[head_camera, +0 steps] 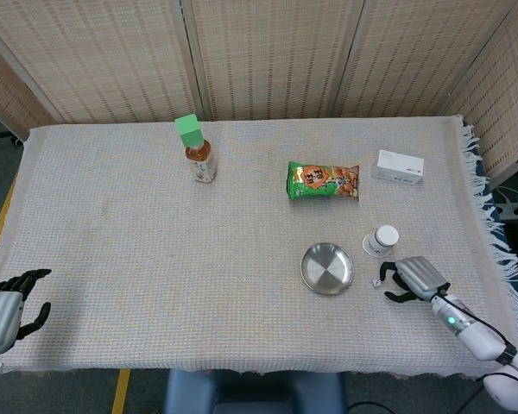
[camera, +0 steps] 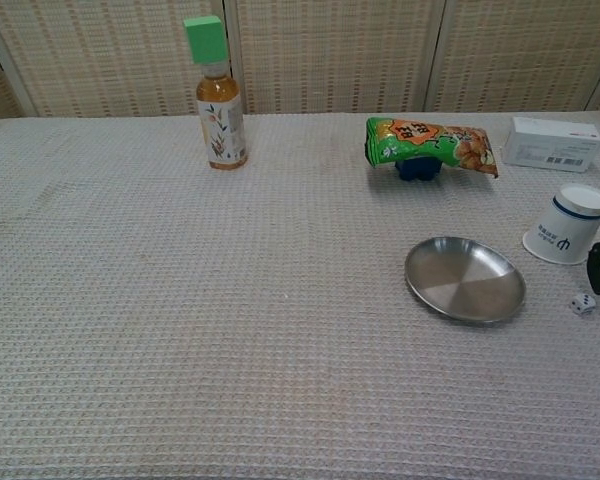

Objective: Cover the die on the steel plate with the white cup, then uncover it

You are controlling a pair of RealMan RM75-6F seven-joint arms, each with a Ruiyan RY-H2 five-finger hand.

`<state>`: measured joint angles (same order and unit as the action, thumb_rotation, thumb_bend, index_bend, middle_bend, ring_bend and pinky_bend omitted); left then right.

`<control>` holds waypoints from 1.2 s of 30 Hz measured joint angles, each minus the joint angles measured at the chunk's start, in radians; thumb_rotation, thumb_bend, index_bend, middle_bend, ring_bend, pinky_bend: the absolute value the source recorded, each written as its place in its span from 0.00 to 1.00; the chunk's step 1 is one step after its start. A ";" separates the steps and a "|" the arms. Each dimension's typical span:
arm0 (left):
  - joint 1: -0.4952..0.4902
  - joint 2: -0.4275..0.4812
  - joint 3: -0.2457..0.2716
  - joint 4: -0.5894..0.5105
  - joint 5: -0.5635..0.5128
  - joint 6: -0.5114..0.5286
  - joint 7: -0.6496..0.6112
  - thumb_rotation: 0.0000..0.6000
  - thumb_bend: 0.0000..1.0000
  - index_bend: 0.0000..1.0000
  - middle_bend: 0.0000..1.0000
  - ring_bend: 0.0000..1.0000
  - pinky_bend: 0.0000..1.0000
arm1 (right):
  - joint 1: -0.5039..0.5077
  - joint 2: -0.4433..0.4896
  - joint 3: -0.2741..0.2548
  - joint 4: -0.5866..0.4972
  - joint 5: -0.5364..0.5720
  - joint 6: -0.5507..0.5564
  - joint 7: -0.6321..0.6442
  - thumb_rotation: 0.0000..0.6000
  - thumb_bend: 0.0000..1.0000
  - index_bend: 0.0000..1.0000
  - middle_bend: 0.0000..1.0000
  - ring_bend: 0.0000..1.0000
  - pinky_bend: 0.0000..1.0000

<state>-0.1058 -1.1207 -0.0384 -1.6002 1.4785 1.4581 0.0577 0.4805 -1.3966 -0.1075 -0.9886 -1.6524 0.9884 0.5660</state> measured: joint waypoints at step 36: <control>0.000 0.002 -0.001 0.000 -0.002 -0.002 -0.007 1.00 0.40 0.24 0.27 0.32 0.40 | 0.015 -0.092 -0.043 0.159 -0.025 0.046 0.145 1.00 0.28 0.43 0.95 0.80 0.94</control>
<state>-0.1057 -1.1187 -0.0395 -1.5999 1.4766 1.4564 0.0511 0.4953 -1.4881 -0.1509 -0.8292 -1.6778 1.0347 0.7113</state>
